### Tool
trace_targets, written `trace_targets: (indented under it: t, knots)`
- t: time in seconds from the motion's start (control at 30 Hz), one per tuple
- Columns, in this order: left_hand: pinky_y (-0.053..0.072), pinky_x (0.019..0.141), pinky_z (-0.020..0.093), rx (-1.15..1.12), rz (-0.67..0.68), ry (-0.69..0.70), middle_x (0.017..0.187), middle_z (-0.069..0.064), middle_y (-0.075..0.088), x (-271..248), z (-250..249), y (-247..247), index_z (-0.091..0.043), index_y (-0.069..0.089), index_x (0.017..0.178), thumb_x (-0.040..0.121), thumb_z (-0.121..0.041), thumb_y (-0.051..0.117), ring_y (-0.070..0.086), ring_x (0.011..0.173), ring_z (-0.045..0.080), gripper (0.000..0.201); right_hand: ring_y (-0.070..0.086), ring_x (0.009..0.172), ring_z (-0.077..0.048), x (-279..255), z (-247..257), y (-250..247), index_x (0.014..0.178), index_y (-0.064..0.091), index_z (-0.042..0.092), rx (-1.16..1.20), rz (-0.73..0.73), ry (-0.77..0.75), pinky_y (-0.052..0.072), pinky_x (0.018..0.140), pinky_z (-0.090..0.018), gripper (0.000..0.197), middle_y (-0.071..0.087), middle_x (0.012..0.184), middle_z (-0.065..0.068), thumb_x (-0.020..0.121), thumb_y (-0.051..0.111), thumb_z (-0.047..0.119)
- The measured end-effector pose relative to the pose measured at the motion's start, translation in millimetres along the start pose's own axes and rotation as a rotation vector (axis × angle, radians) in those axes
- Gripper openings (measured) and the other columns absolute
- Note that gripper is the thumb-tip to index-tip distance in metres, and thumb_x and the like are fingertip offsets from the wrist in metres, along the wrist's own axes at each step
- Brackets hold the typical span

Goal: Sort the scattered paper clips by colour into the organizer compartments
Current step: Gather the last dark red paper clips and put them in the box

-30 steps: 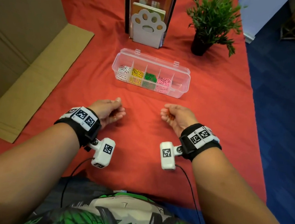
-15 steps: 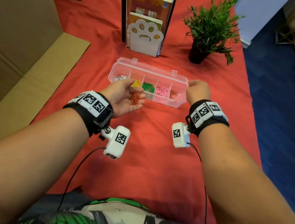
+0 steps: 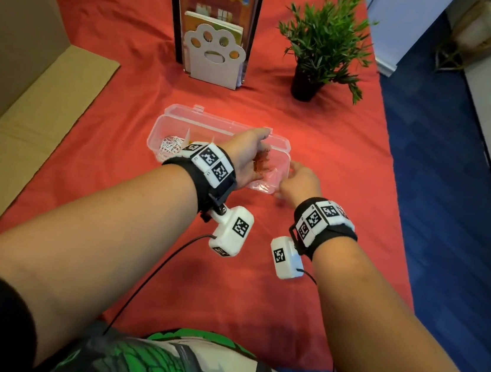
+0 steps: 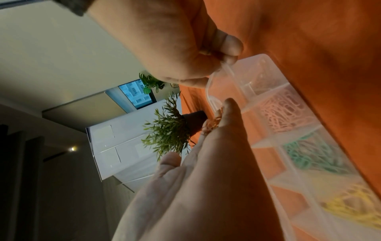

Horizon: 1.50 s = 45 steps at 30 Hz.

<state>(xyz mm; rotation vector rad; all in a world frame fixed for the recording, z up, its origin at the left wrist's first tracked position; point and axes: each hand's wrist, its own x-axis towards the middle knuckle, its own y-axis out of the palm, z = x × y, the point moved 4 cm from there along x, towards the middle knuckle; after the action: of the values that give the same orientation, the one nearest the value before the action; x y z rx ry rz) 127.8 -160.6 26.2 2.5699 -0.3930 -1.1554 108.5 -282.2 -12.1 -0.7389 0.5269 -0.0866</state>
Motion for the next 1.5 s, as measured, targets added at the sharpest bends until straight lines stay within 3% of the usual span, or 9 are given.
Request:
trace_targets:
  t: [0.27,0.47,0.63,0.83,0.97,1.07,1.2,1.3,1.5]
  knots:
    - [0.025,0.112,0.037,0.079,-0.033,0.026,0.147,0.017,0.030,6.4,3.4,15.3,-0.004,0.036,0.136,0.095,-0.036,0.036,0.025,0.140,0.028,0.053,0.067,0.085,-0.036,-5.2,-6.7,-13.2,0.124,0.055,0.012,-0.017,0.035,-0.016,0.056,0.077,-0.046,0.039,0.068,0.103,-0.015,0.087,0.046,0.010]
    - [0.040,0.067,0.024,0.087,-0.071,0.165,0.081,0.004,0.048,-2.5,1.8,8.0,-0.008,0.053,0.112,0.091,-0.001,0.041,0.045,0.074,0.014,0.025,0.057,0.087,-0.024,12.4,-9.0,-19.0,0.120,0.062,0.009,0.008,-0.004,-0.021,0.047,0.080,-0.034,0.037,0.065,0.101,-0.015,0.089,0.041,0.011]
    - [0.051,0.077,0.021,0.374,-0.295,0.361,0.120,0.000,0.060,-19.4,-15.3,-42.8,-0.015,0.055,0.121,0.087,0.005,0.046,0.061,0.096,0.014,0.040,0.050,0.067,-0.014,38.2,-11.9,-16.7,0.078,0.063,0.022,0.148,0.008,0.045,0.042,0.064,-0.027,0.022,0.054,0.073,0.006,0.082,0.042,0.018]
    - [0.027,0.111,0.036,0.865,-0.851,0.304,0.147,0.010,0.032,-51.5,-19.7,-143.5,-0.026,0.040,0.137,0.085,-0.012,0.048,0.032,0.133,0.031,0.055,0.060,0.106,-0.025,53.2,-7.8,-19.7,0.130,0.050,0.003,0.368,0.035,0.114,0.053,0.090,-0.034,0.047,0.063,0.117,-0.008,0.084,0.054,-0.003]
    - [0.041,0.101,0.044,0.521,-0.669,0.141,0.139,0.016,0.047,-48.6,-4.3,-175.9,-0.010,0.040,0.135,0.086,-0.031,0.043,0.049,0.124,0.034,0.053,0.059,0.087,-0.007,45.9,0.4,-22.8,0.142,0.036,0.006,0.543,-0.004,0.043,0.047,0.051,-0.009,0.069,0.056,0.119,-0.002,0.079,0.039,-0.022]
    - [0.045,0.074,0.035,0.099,-0.602,0.133,0.102,0.006,0.062,-49.3,3.6,-174.4,-0.016,0.043,0.132,0.095,-0.046,0.030,0.060,0.090,0.026,0.049,0.058,0.094,-0.007,36.3,5.9,-26.6,0.127,0.056,0.013,0.536,-0.040,-0.103,0.046,0.068,-0.011,0.070,0.061,0.112,-0.001,0.071,0.036,-0.024]
    - [0.031,0.103,0.054,0.019,-0.575,0.120,0.132,0.013,0.052,-46.8,-1.5,-180.9,-0.018,0.041,0.134,0.088,-0.067,0.013,0.052,0.118,0.035,0.073,0.057,0.098,-0.008,15.5,0.8,-43.6,0.077,0.068,0.020,0.574,-0.171,-0.119,0.041,0.085,-0.019,0.043,0.062,0.120,-0.003,0.080,0.038,-0.011]
    - [0.036,0.098,0.055,0.093,-0.566,0.068,0.129,0.013,0.054,-49.8,-5.2,-180.5,-0.017,0.044,0.132,0.086,-0.069,0.023,0.053,0.114,0.034,0.072,0.056,0.094,-0.001,-3.2,3.9,-42.4,0.102,0.069,0.011,0.426,-0.082,-0.200,0.040,0.076,-0.007,0.033,0.059,0.119,-0.001,0.087,0.042,-0.002]
    - [0.057,0.055,0.033,0.638,-0.682,0.119,0.112,0.013,0.065,-47.6,-5.6,-181.9,-0.019,0.052,0.129,0.081,-0.012,0.065,0.063,0.084,0.028,0.050,-0.017,0.146,-0.023,-21.1,-4.9,1.8,0.145,-0.002,0.046,-0.666,0.279,-0.302,-0.004,0.113,-0.060,0.074,-0.018,0.157,0.011,0.088,0.044,0.054]
